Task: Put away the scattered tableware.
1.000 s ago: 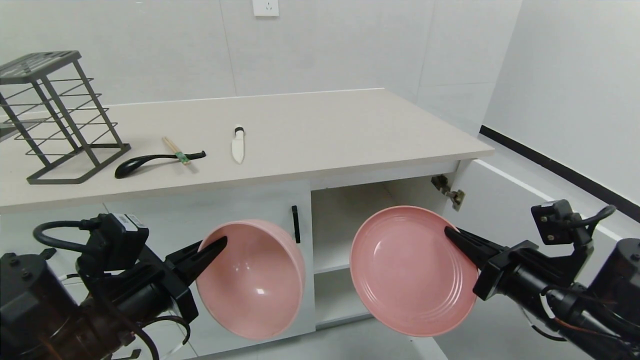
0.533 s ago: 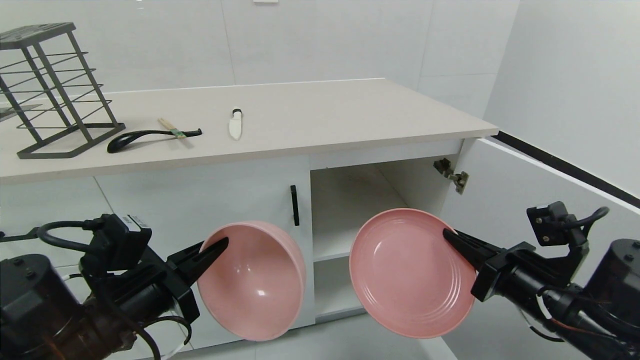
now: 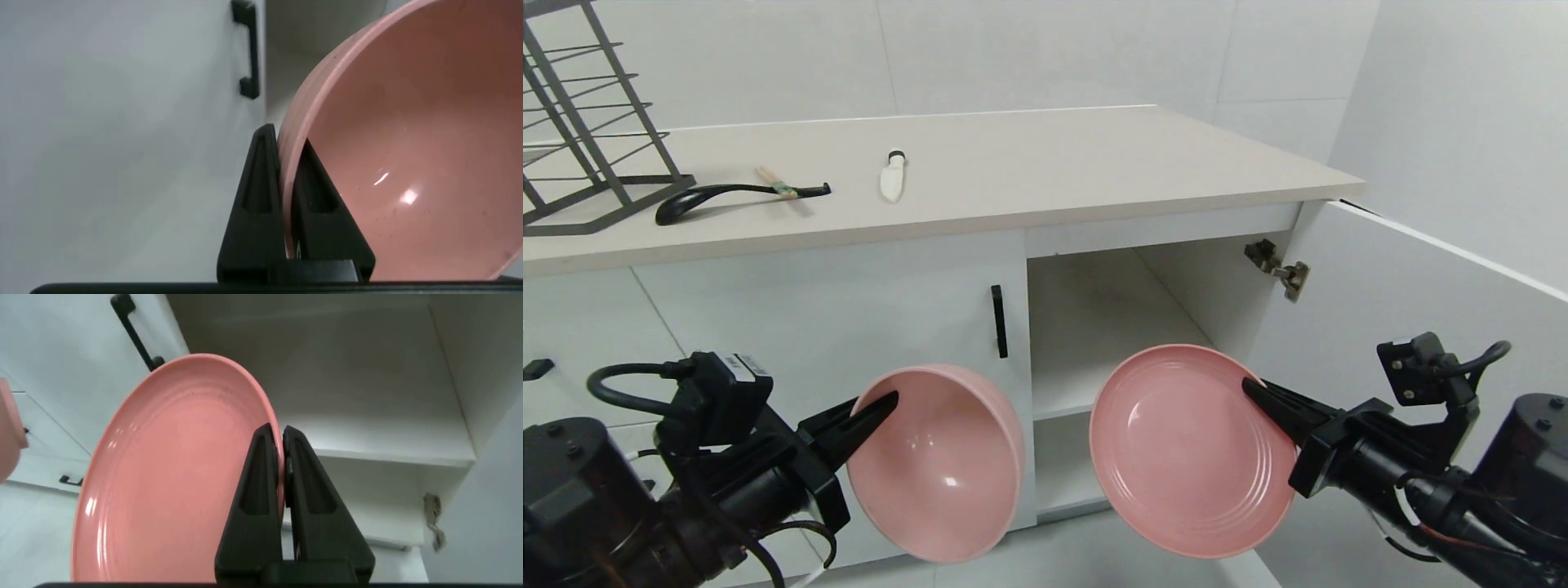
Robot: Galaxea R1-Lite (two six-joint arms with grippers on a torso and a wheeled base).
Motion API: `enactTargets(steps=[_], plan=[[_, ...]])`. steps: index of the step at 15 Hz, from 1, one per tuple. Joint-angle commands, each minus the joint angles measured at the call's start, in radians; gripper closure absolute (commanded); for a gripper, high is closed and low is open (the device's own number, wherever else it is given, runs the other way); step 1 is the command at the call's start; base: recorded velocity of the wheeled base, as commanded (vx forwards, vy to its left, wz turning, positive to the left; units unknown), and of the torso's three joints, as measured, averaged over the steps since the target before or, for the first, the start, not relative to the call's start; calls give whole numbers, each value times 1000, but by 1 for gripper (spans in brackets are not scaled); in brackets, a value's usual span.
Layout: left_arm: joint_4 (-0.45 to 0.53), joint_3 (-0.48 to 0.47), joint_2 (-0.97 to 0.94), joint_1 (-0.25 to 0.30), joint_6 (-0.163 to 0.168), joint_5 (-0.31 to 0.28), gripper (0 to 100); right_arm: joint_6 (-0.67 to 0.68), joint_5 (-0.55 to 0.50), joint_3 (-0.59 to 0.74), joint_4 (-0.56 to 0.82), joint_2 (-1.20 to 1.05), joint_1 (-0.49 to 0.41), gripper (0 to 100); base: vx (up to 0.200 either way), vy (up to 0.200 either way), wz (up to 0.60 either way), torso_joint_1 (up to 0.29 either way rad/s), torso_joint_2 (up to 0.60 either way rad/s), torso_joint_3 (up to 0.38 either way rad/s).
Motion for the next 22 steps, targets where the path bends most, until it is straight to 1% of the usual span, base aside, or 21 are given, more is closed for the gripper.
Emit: enactTargets(steps=[1, 2, 4, 7, 8, 9, 10, 12, 14, 19, 22], plan=[[8, 0, -9, -5, 0, 1, 100, 0, -1, 1, -1, 6, 1, 100, 200, 0, 0, -2, 32, 41], [8, 0, -9, -24, 0, 1, 100, 0, -1, 1, -1, 11, 1, 100, 0, 0, 0, 0, 0, 0], [9, 0, -9, -36, 1, 1, 100, 0, -1, 5, -1, 20, 4, 100, 0, 0, 0, 0, 0, 0], [9, 0, -9, -39, 1, 1, 100, 0, -1, 11, -1, 36, 9, 100, 0, 0, 0, 0, 0, 0], [15, 0, -10, -33, 3, 1, 100, 0, -1, 11, -1, 42, 7, 100, 200, 0, 0, 2, 2, 12], [17, 0, -10, -36, 20, 2, 100, 0, -1, 11, -1, 42, 7, 100, 200, 0, 0, -2, -2, -2], [18, 0, -13, -41, 28, 2, 100, 0, -1, 11, -1, 42, 7, 100, 200, 0, 0, -2, 2, 2], [31, 0, -20, -70, 35, 4, 100, 0, -1, 13, -1, 51, 7, 100, 0, 0, 0, 0, 0, 0], [51, 0, -33, -94, 35, 4, 100, 0, -1, 14, -1, 60, 7, 100, 0, 0, 0, 0, 0, 0], [55, 0, -33, -94, 37, 2, 100, 0, -1, 13, -1, 62, 7, 100, 0, 0, 0, 0, 0, 0], [45, 0, -39, -77, 37, 2, 100, 0, -1, 19, -1, 62, 29, 100, 0, 0, 0, 0, 0, 0]])
